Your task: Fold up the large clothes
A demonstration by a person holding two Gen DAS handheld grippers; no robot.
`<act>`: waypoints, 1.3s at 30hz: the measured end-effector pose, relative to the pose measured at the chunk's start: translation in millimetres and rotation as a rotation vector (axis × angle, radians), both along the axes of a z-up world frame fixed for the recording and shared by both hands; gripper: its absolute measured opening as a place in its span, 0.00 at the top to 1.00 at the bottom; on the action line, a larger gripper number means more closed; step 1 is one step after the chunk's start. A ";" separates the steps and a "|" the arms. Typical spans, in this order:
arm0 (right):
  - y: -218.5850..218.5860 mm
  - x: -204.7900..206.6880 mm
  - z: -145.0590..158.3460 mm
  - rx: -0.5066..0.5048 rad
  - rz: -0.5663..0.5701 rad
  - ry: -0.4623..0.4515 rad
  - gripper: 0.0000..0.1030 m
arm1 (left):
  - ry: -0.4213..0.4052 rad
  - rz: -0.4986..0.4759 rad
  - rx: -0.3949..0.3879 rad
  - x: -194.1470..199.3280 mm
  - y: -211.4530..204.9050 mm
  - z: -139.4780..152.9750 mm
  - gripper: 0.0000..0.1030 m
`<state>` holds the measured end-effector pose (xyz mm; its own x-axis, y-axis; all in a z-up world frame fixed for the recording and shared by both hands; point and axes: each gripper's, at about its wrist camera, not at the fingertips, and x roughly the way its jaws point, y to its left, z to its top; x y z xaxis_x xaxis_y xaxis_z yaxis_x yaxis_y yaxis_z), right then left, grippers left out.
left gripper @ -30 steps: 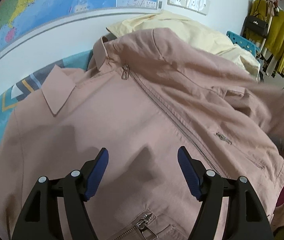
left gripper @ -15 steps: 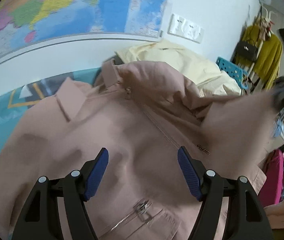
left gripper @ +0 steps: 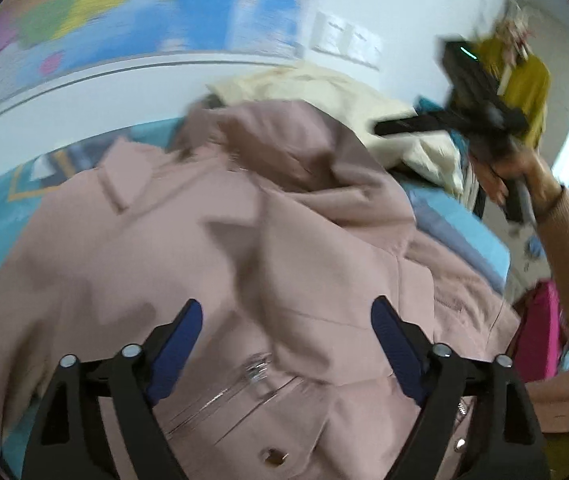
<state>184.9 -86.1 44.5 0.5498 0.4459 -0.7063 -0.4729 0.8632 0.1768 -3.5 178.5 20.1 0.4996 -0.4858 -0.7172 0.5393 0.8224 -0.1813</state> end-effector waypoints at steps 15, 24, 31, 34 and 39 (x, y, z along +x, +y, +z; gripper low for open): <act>-34.8 27.7 18.8 0.142 -0.043 0.002 0.98 | 0.137 0.264 -0.055 65.1 68.4 -13.9 0.88; -43.6 30.9 -2.7 0.116 -0.083 0.037 0.78 | 0.019 0.273 0.030 43.4 83.4 -9.9 0.40; -38.9 -10.2 16.5 0.167 -0.062 -0.087 0.56 | -0.141 -0.059 0.241 -8.0 -0.7 -23.9 0.23; -32.3 -27.5 11.6 0.179 -0.016 -0.086 0.56 | -0.110 -0.073 0.371 4.3 -29.4 -45.5 0.24; -2.5 -45.2 -3.6 0.147 0.072 -0.081 0.55 | -0.034 0.032 0.348 37.1 -15.2 -53.0 0.87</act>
